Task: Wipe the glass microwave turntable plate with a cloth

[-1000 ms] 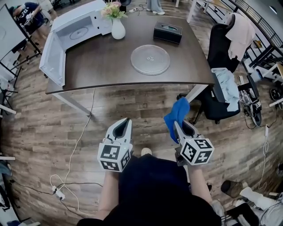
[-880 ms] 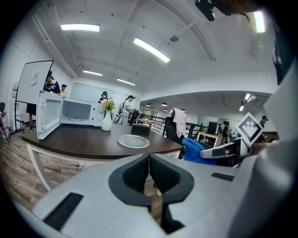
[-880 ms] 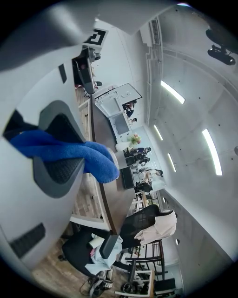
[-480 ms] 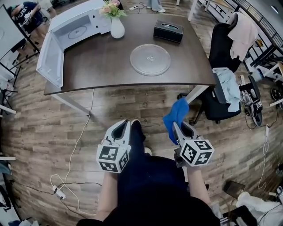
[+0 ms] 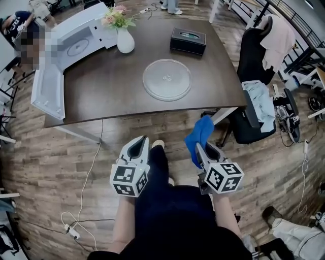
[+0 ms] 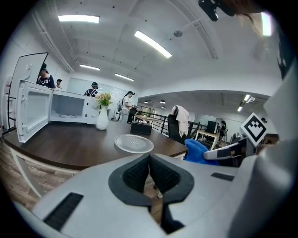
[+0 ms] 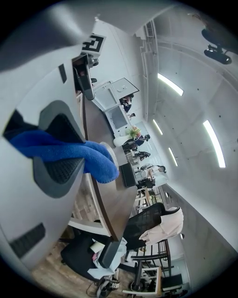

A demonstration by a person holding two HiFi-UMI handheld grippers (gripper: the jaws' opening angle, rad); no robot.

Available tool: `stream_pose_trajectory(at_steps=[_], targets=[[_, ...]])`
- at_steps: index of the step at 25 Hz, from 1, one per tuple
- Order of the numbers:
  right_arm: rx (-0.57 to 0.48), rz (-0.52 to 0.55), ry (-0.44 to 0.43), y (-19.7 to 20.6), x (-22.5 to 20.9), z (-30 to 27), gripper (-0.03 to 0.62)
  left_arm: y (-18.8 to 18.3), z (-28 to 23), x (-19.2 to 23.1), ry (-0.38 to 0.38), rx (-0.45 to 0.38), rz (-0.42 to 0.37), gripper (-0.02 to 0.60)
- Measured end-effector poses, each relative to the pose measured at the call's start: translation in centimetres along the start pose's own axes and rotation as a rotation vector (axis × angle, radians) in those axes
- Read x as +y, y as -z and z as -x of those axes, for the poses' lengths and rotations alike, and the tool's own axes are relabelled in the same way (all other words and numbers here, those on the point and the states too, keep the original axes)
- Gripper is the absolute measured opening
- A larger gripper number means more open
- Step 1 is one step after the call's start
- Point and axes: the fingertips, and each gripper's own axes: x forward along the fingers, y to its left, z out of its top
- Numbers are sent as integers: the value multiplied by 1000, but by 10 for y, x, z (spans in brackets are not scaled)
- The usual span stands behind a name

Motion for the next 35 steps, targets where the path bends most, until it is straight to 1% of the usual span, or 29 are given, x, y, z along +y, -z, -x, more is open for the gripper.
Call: stream_pose_trajectory(at_steps=[7, 12, 20, 25, 29, 35], targets=[[24, -11, -6, -38, -10, -64, 81, -31, -61, 39, 13, 22, -4, 6], [19, -34, -5, -73, -12, -107, 81, -58, -102, 69, 20, 42, -39, 6], [18, -51, 25, -114, -26, -168, 81, -84, -165, 113, 48, 63, -35, 6], [22, -60, 44, -130, -33, -201, 81, -90, -198, 139, 61, 85, -25, 6], [24, -69, 62, -140, -39, -223, 81, -93, -221, 153, 84, 107, -34, 6], [28, -80, 84, -149, -45, -242, 81, -94, -241, 171, 107, 130, -39, 6]])
